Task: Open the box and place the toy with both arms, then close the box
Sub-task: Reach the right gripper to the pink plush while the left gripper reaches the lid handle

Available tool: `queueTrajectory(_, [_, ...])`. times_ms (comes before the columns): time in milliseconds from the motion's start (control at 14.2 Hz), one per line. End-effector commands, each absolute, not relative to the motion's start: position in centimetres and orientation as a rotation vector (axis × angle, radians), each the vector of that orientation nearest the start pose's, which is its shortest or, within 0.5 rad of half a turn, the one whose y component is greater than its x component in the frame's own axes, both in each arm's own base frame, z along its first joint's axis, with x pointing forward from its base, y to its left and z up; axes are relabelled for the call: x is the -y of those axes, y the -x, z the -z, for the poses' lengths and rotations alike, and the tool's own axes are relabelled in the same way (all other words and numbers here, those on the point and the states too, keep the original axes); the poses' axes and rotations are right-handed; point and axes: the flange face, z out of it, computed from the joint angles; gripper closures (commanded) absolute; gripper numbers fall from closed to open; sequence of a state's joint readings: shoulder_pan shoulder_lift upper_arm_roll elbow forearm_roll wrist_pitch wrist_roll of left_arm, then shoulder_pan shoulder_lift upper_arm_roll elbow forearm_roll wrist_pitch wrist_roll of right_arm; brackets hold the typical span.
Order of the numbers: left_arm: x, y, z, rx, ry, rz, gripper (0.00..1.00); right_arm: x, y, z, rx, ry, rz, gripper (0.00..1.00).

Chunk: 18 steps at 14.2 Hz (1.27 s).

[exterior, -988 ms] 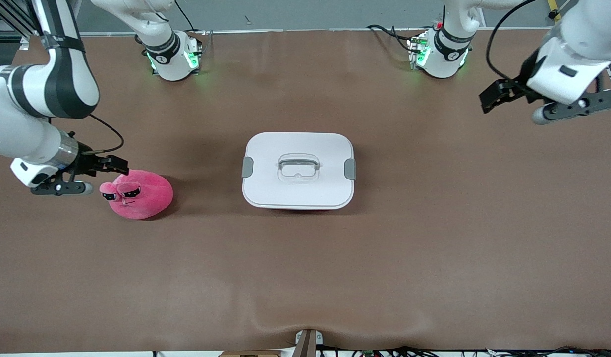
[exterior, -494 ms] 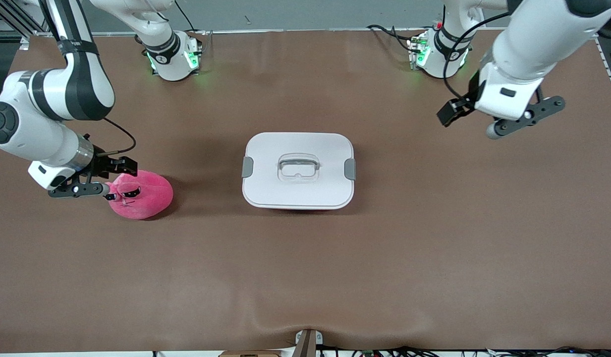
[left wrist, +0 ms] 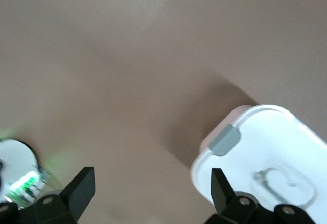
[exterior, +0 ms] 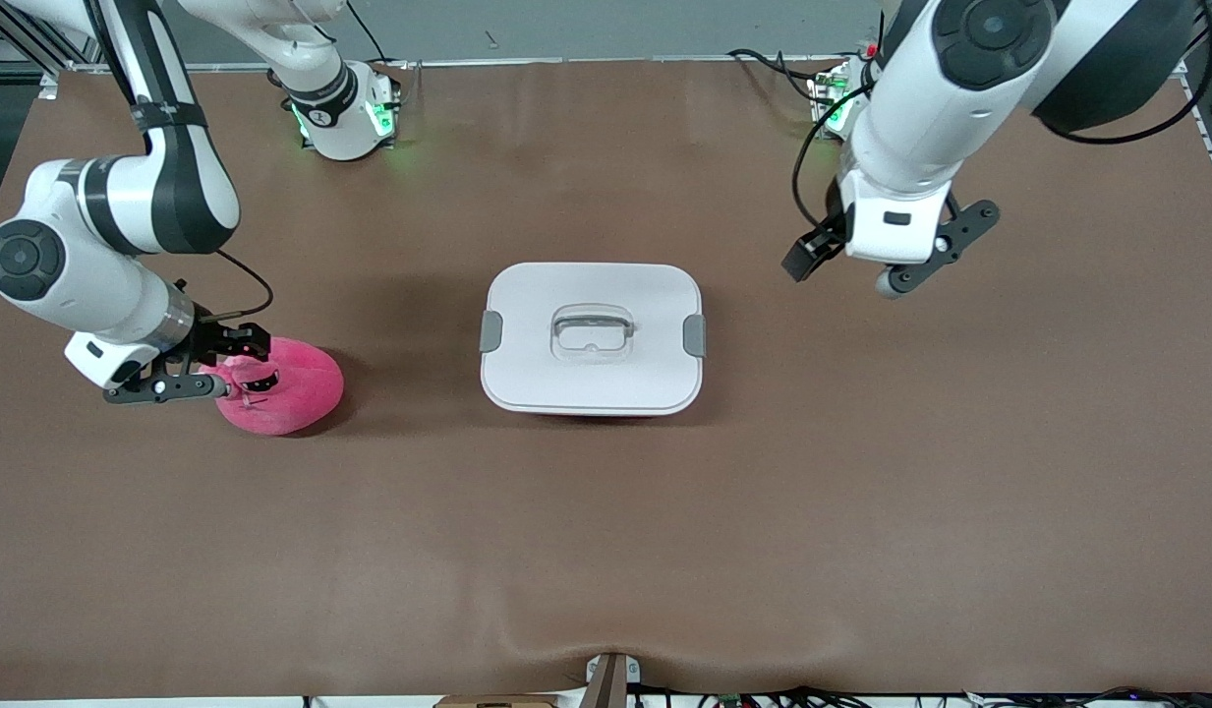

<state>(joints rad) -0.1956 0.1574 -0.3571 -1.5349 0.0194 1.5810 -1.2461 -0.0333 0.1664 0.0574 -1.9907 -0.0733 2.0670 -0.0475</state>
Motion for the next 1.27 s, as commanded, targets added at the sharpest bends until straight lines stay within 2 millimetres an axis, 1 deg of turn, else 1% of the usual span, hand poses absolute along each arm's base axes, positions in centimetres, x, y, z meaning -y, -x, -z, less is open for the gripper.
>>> queueTrajectory(0, [32.5,-51.5,-54.3,1.221,2.859,-0.136,0.0,-0.6,-57.8,-36.7,0.176,3.194,-0.138,0.28])
queueTrajectory(71, [33.3,-51.6,-53.8,1.287,2.84,-0.134,0.0,-0.6,-57.8,-36.7,0.172,3.193,-0.14,0.28])
queueTrajectory(141, [34.3,-51.4,-53.5,1.384,2.808,-0.125,0.0,-0.6,-57.8,-36.7,0.167,3.191,-0.14,0.31])
queueTrajectory(282, [36.2,-51.0,-52.3,1.581,2.703,-0.133,0.0,-0.5,-57.8,-36.4,0.151,3.182,-0.144,0.41])
queueTrajectory(353, [36.6,-51.2,-51.9,1.672,2.66,-0.131,0.0,-0.6,-57.8,-36.1,0.155,3.182,-0.152,0.45])
queueTrajectory(564, [39.2,-51.0,-50.8,1.923,2.548,-0.129,0.0,-0.7,-57.9,-35.9,0.154,3.181,-0.152,0.46])
queueTrajectory(635, [39.7,-51.2,-50.5,1.995,2.513,-0.13,0.0,-0.7,-57.9,-36.0,0.15,3.18,-0.149,0.46])
queueTrajectory(847, [42.7,-50.2,-49.0,2.152,2.406,-0.136,0.0,-0.8,-58.1,-35.9,0.146,3.179,-0.149,0.46])
queueTrajectory(988, [44.0,-50.2,-48.2,2.238,2.369,-0.152,0.0,-0.8,-58.1,-35.8,0.156,3.178,-0.151,0.46])
queueTrajectory(1058, [45.0,-49.7,-47.9,2.262,2.359,-0.158,0.0,-0.9,-58.1,-35.8,0.156,3.178,-0.151,0.47])
queueTrajectory(1129, [45.9,-49.2,-47.2,2.278,2.341,-0.162,0.0,-1.0,-58.1,-35.8,0.16,3.178,-0.151,0.49])
queueTrajectory(1199, [46.8,-48.7,-46.5,2.284,2.331,-0.135,0.0,-1.2,-58.1,-35.6,0.163,3.177,-0.156,0.5])
